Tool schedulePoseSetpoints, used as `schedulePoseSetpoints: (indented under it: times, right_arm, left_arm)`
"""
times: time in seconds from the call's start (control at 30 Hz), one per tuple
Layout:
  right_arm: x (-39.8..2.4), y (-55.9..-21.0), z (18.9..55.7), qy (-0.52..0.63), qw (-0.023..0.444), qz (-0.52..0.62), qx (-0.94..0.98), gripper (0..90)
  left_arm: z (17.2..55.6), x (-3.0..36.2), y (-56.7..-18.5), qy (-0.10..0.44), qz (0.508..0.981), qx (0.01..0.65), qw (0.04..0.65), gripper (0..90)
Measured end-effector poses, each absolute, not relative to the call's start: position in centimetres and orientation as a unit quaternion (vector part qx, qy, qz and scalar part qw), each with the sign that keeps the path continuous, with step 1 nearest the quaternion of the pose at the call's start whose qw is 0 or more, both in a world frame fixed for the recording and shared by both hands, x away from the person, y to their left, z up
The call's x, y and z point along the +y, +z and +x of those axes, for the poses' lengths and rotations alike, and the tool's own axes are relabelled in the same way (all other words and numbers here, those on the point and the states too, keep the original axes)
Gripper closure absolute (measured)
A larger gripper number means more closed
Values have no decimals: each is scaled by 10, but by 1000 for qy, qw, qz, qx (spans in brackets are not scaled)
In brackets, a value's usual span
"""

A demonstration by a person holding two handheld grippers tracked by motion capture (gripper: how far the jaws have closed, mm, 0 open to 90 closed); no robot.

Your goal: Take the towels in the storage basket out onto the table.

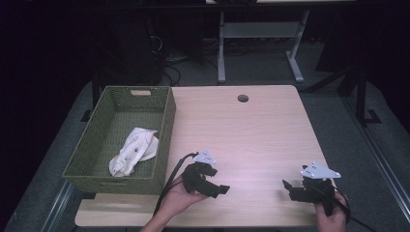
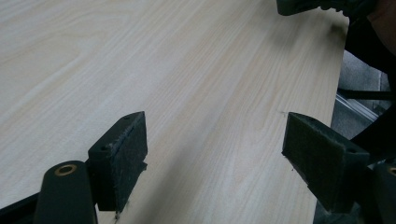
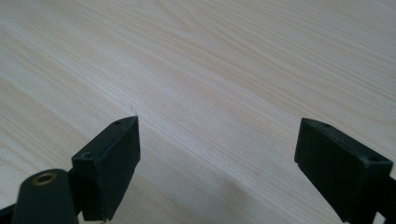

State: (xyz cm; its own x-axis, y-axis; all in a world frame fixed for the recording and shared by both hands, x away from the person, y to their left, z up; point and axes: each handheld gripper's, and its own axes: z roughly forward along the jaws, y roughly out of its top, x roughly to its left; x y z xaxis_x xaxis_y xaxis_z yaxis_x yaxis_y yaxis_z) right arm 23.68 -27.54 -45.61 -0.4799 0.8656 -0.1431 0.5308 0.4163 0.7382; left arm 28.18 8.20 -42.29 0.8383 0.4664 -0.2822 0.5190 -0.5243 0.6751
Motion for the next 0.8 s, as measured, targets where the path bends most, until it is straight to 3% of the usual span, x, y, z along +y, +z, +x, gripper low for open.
schedulePoseSetpoints:
  times: [0.43,0.8]
  right_arm:
    - [-277,-456,235,318,262,442,797,139]
    - [-279,-456,235,318,263,439,798,139]
  left_arm:
    - [292,98,-370,-7,871,273,408,215]
    - [296,104,-356,-9,871,272,408,213]
